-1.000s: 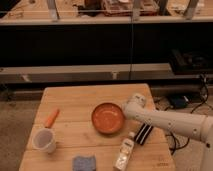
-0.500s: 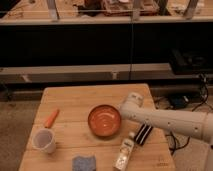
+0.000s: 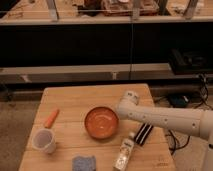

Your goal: Push the ceramic bowl across the table

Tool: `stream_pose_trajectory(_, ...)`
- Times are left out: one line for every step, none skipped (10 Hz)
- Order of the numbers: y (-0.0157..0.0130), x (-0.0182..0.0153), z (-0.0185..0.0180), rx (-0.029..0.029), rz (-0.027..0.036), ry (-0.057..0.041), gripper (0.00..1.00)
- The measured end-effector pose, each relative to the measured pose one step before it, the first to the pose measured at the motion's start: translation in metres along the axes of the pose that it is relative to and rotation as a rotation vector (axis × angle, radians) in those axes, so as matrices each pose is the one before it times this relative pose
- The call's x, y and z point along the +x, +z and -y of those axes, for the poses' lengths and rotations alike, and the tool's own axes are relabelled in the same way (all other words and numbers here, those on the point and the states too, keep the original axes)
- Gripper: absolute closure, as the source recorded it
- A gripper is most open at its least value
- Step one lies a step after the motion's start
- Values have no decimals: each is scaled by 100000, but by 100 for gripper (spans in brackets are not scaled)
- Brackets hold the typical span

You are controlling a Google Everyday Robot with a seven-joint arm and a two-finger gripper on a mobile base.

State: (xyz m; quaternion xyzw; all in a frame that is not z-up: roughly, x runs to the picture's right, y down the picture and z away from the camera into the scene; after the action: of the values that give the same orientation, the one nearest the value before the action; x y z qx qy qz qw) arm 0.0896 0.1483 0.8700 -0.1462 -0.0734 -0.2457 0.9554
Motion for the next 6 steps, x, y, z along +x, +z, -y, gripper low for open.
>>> stream_pose_trajectory(394, -359, 38, -722, 2144, -265, 100)
stream_pose_trajectory(285, -576, 149, -900, 1779, -1119, 100)
stream_pose_trajectory(249, -800, 206, -940, 1059, -1799, 100)
stream_pose_trajectory(144, -692, 166, -721, 516, -1831, 100)
stream_pose_trajectory(130, -1001, 86, -1081, 581, -2515, 100)
stream_pose_trajectory(109, -923, -122, -1411, 399, -2457, 100)
